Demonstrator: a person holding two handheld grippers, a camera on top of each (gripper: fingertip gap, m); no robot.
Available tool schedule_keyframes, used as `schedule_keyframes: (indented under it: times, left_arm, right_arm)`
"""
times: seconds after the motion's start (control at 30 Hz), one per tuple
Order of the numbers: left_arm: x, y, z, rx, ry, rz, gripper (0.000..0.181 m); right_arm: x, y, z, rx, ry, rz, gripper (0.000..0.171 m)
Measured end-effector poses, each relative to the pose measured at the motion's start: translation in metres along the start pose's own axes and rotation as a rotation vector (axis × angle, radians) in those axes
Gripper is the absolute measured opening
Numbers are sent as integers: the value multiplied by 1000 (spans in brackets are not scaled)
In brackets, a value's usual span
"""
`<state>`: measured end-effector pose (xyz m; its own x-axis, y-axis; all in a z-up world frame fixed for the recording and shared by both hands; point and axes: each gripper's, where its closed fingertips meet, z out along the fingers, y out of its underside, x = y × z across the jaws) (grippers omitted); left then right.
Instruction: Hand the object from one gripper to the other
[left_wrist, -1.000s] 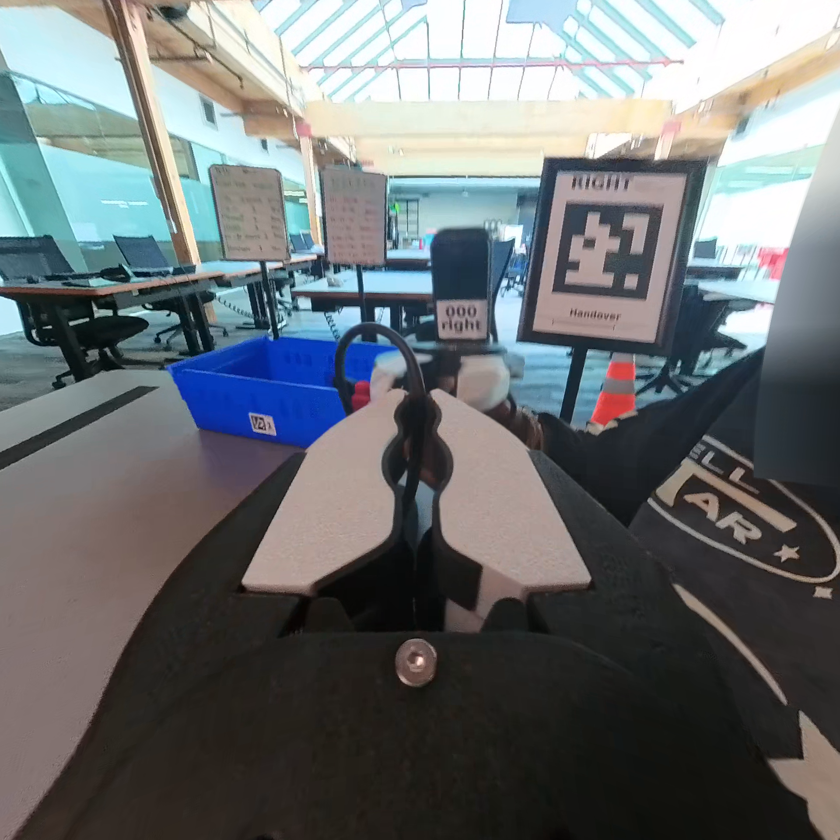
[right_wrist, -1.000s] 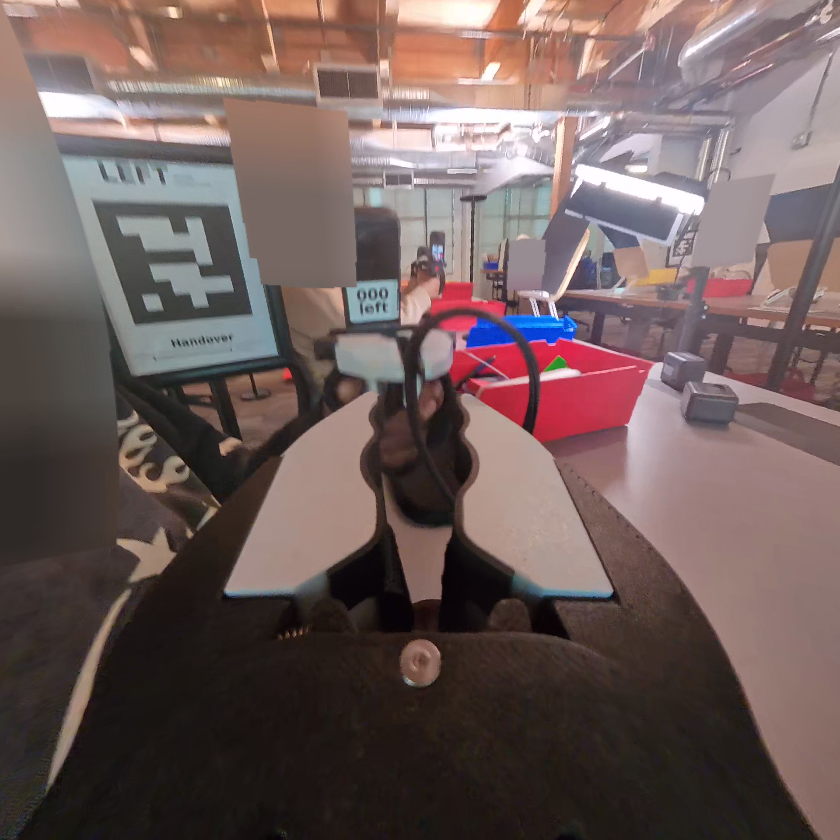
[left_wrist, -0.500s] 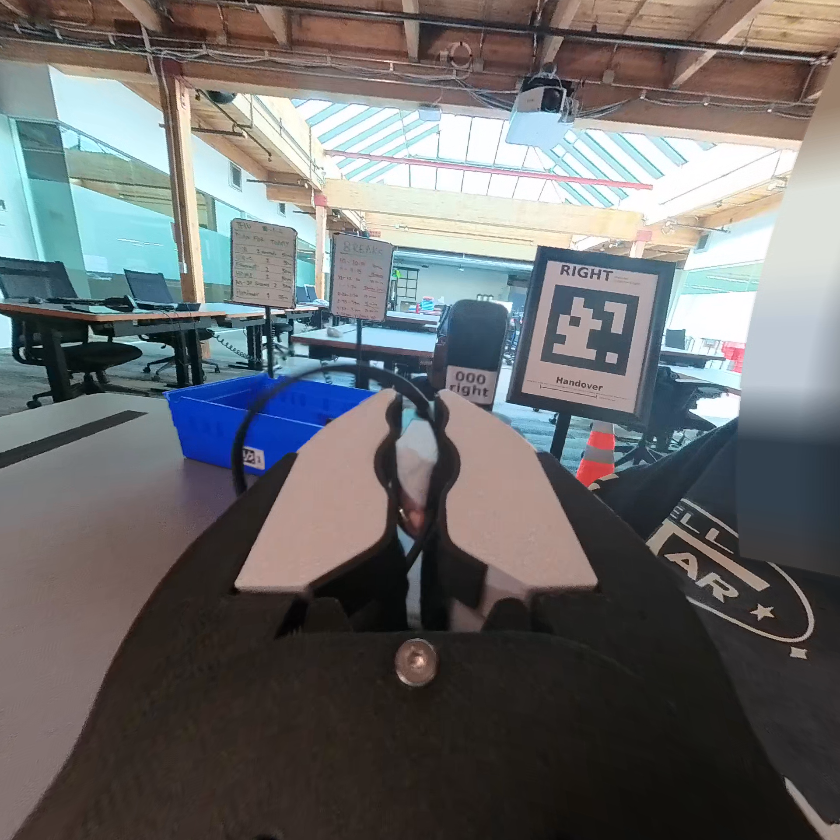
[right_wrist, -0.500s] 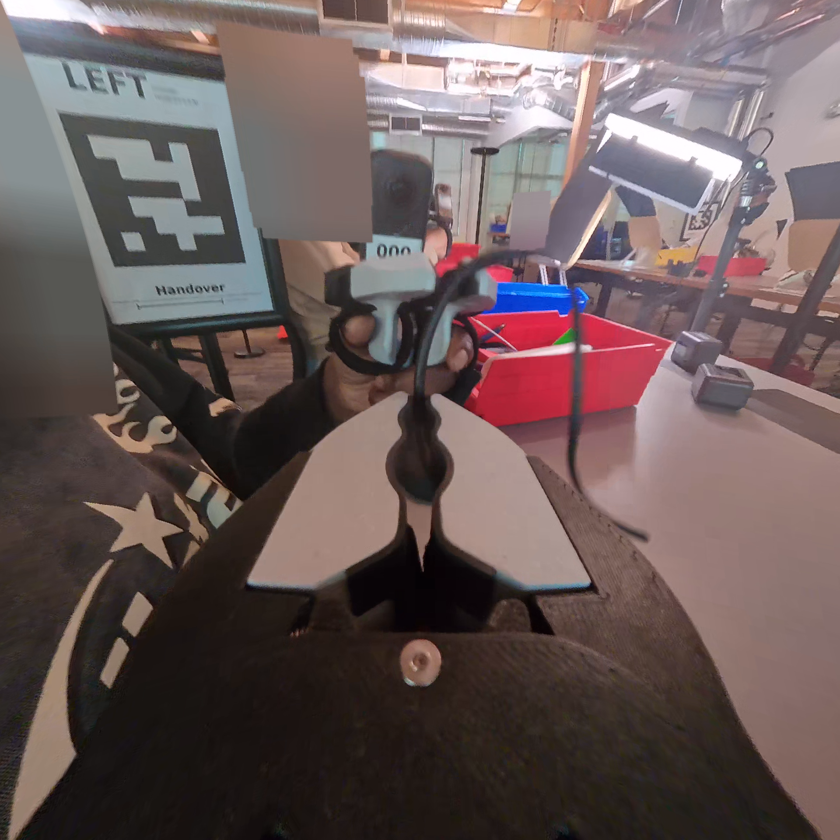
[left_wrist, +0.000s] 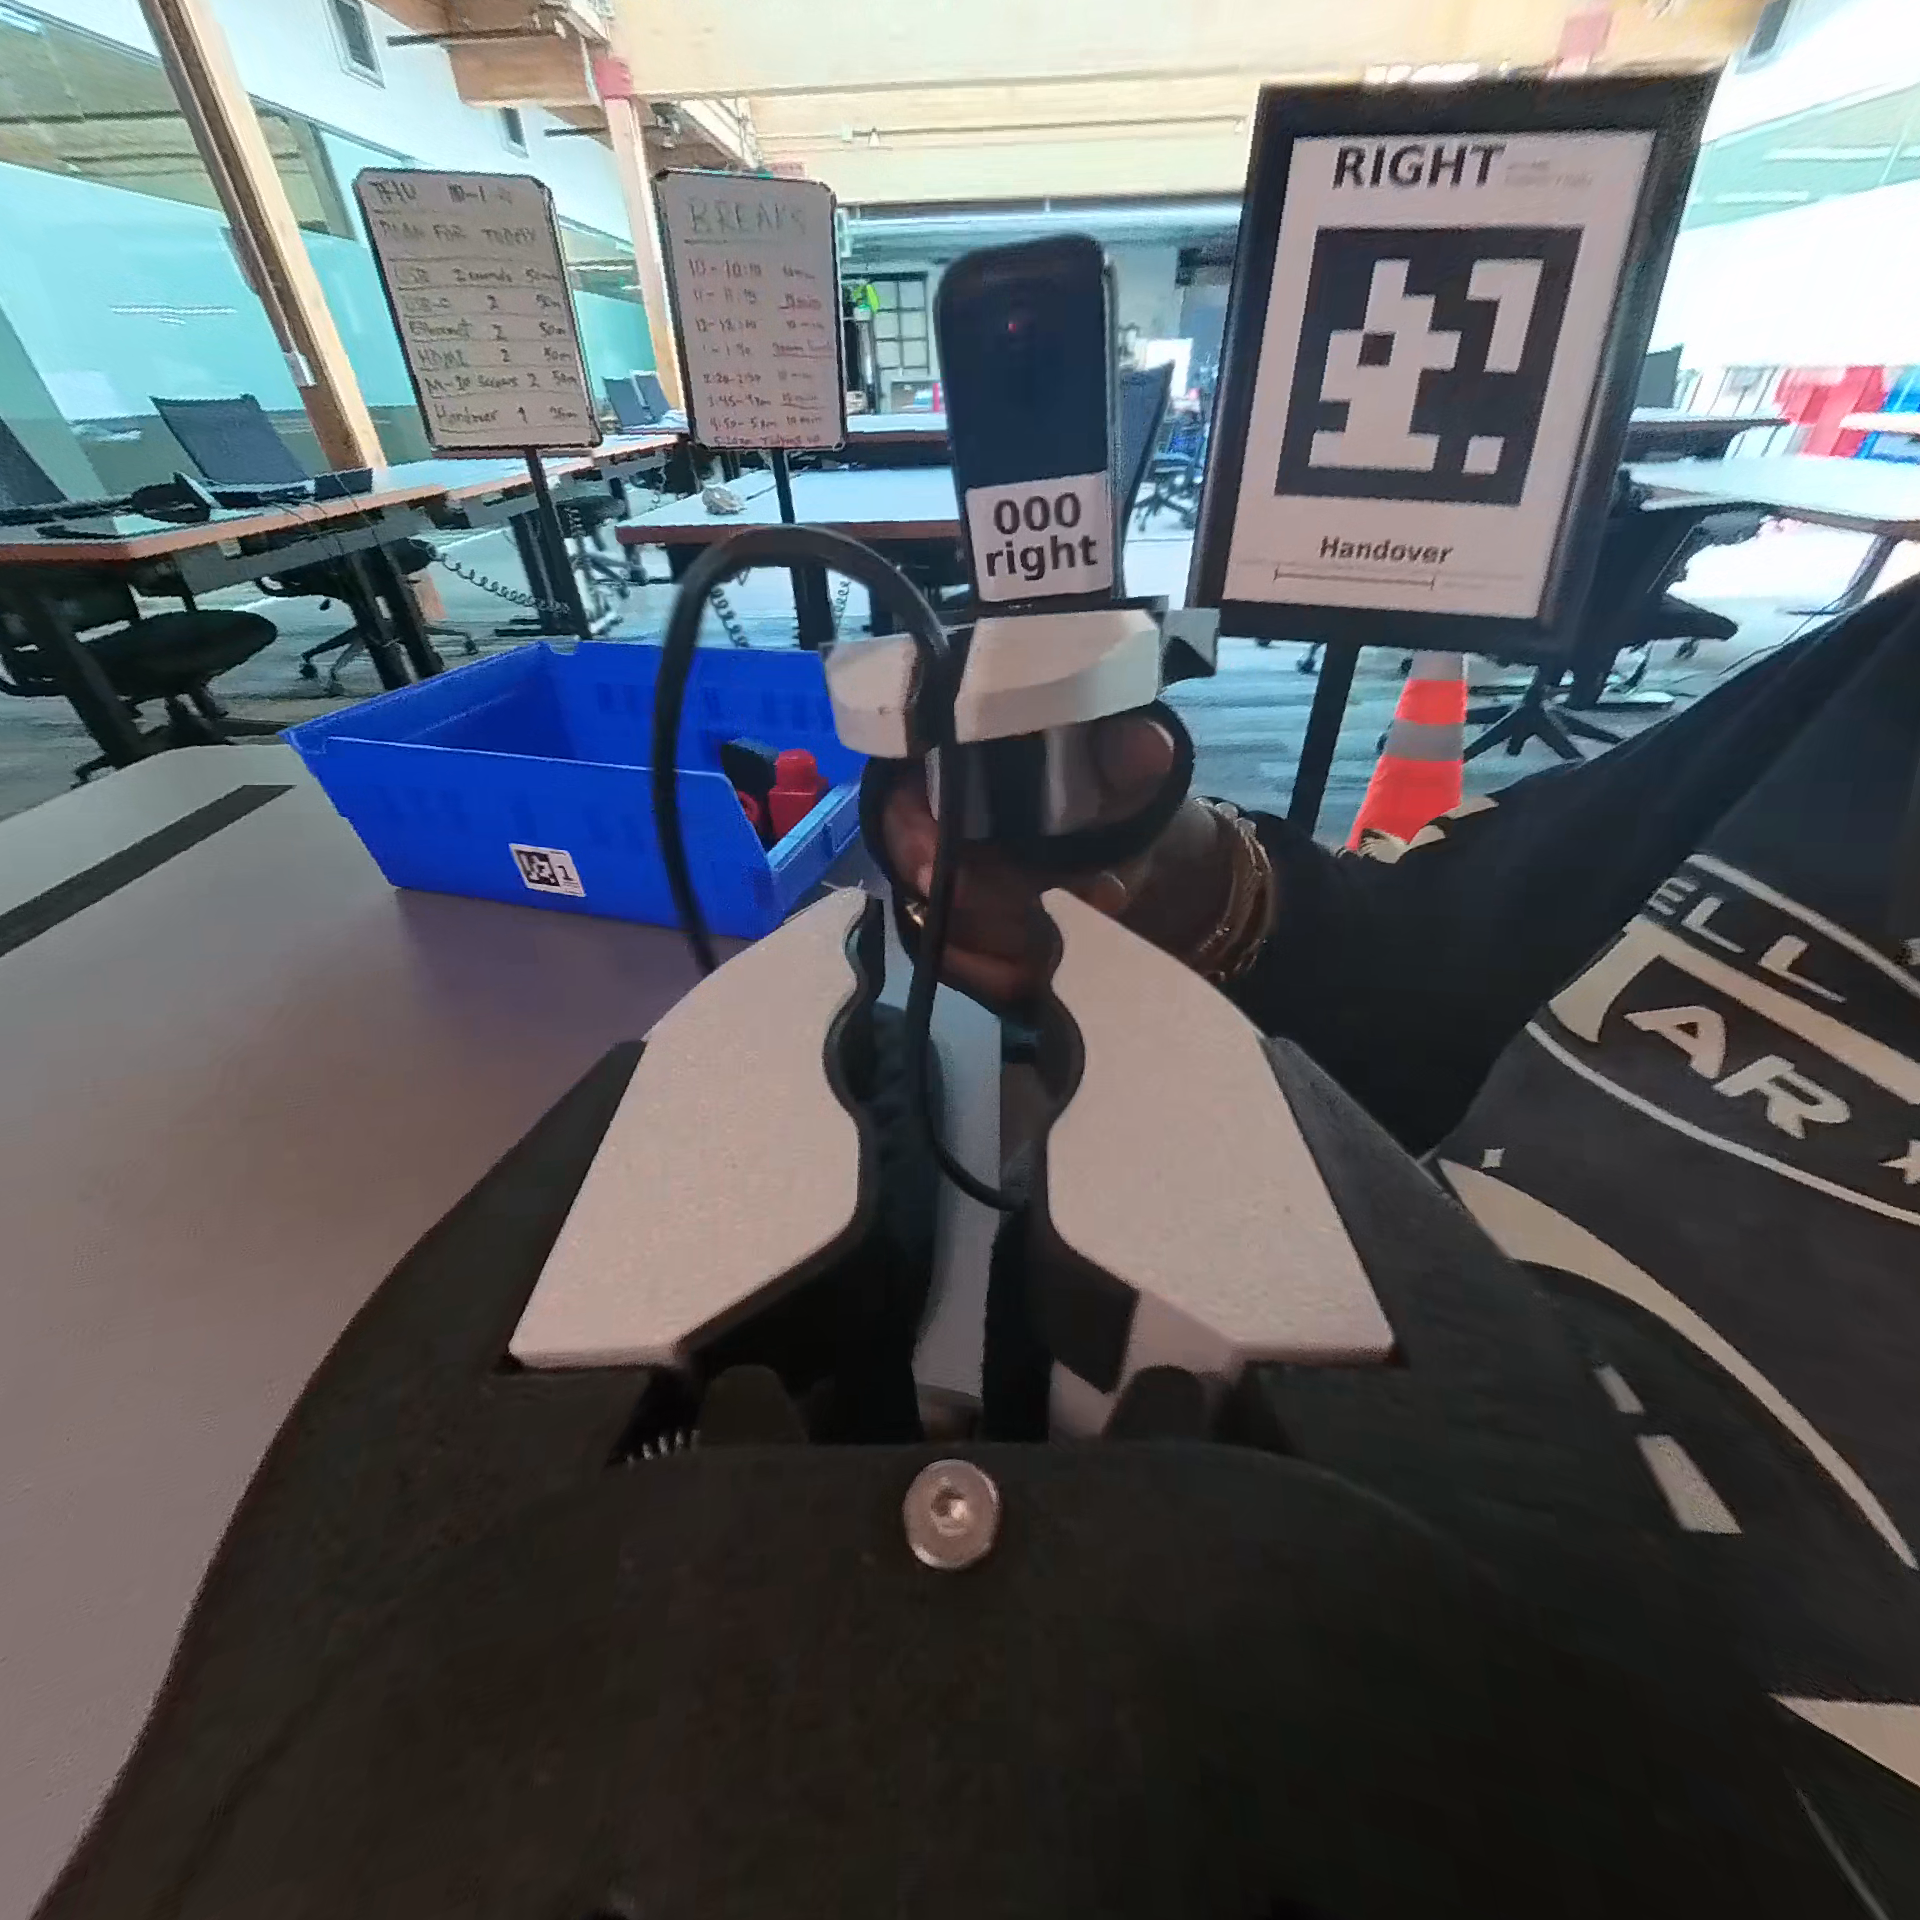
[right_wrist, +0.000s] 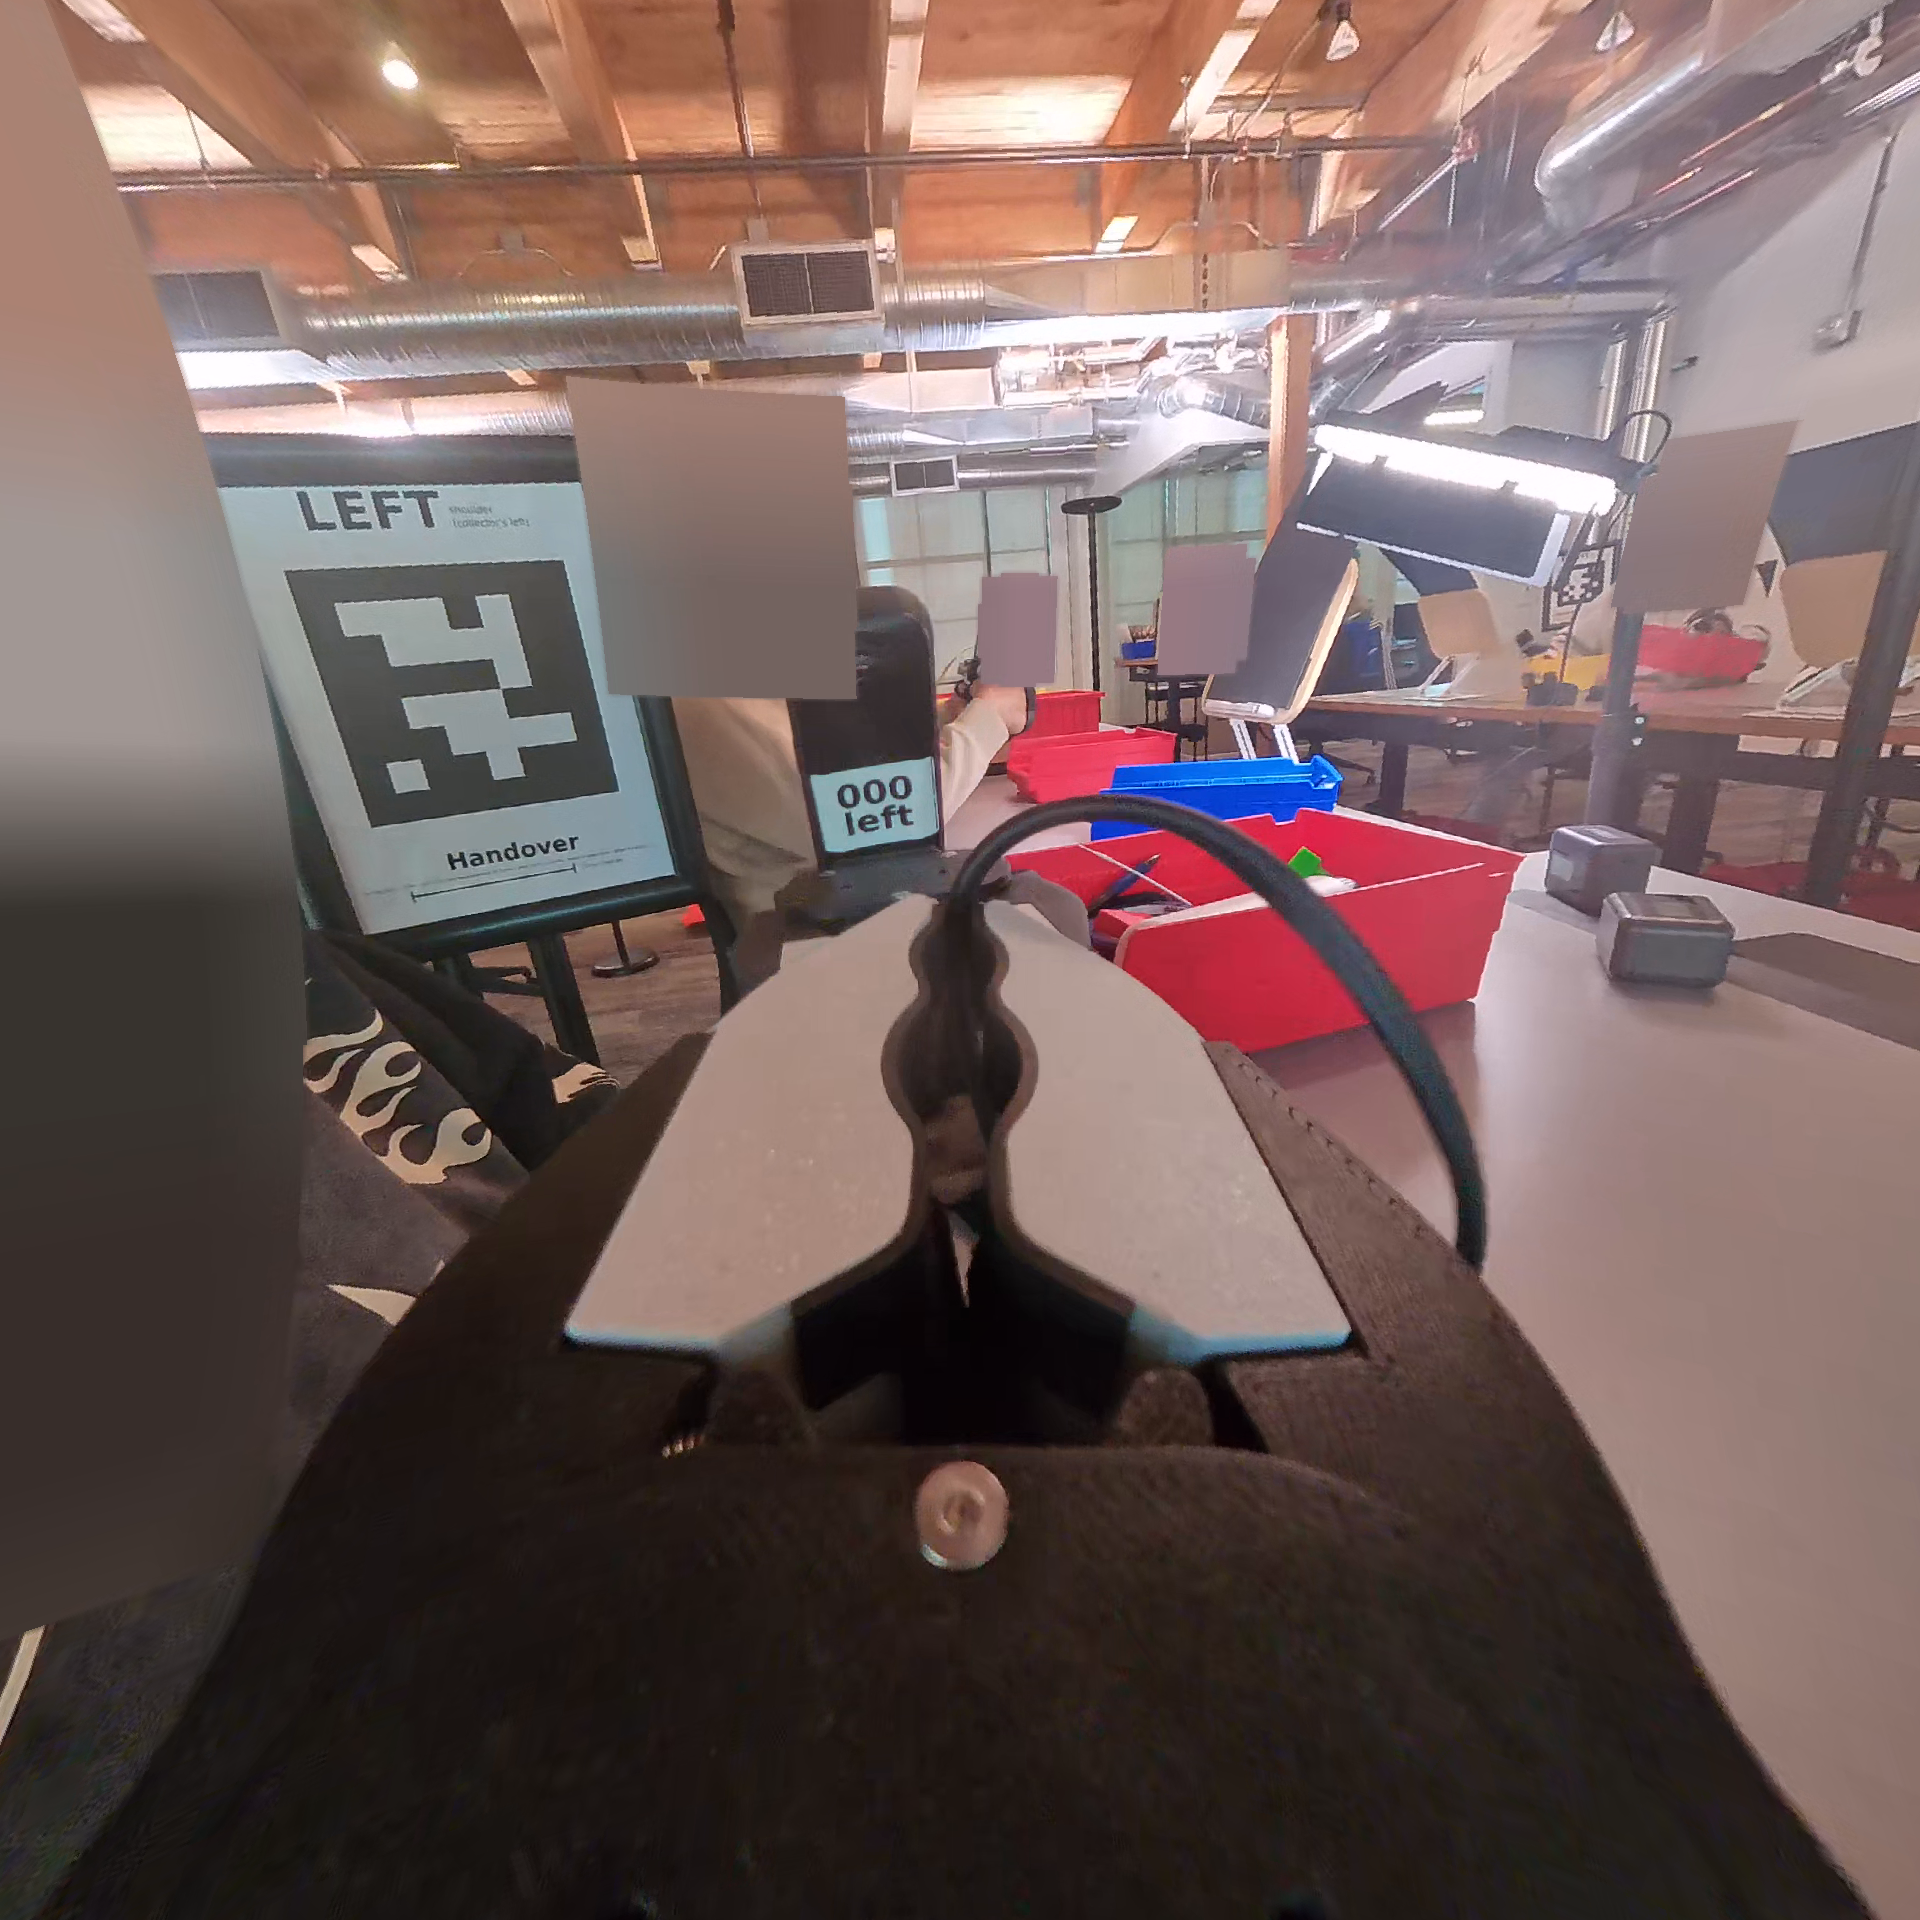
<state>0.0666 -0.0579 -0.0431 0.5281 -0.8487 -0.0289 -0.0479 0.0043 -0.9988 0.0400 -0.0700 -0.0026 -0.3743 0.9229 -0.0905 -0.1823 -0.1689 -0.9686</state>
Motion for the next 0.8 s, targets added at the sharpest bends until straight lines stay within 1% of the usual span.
schedule_keyframes:
  times: [0.03,0.1,0.13,0.37,0.47,0.57,0.63,0.7,0.8]
  left_arm:
    - [0,1,2,-4,-10,15,25]
    - [0,2,4,2,-22,48,9]
    - [1,1,4,7,-19,57,4]
    - [4,-2,1,19,18,19,3]
    - [5,-9,-3,49,34,-13,3]
    - [3,-19,-12,97,41,-50,3]
    - [0,-24,-19,117,33,-60,3]
    - [-4,-23,-22,105,17,-52,3]
    - [-5,-27,-24,121,10,-58,3]
  right_arm:
    - [-1,1,1,-1,-5,3,4]
    - [-2,2,2,-4,-9,5,3]
    - [-2,2,2,-2,-8,3,3]
    - [-1,-2,1,24,-6,9,4]
    - [2,-3,1,49,7,6,10]
    - [6,2,1,21,23,-20,18]
    - [6,8,3,-13,16,-33,21]
    - [5,10,4,-9,5,-16,19]
    - [6,12,4,-6,-15,26,24]
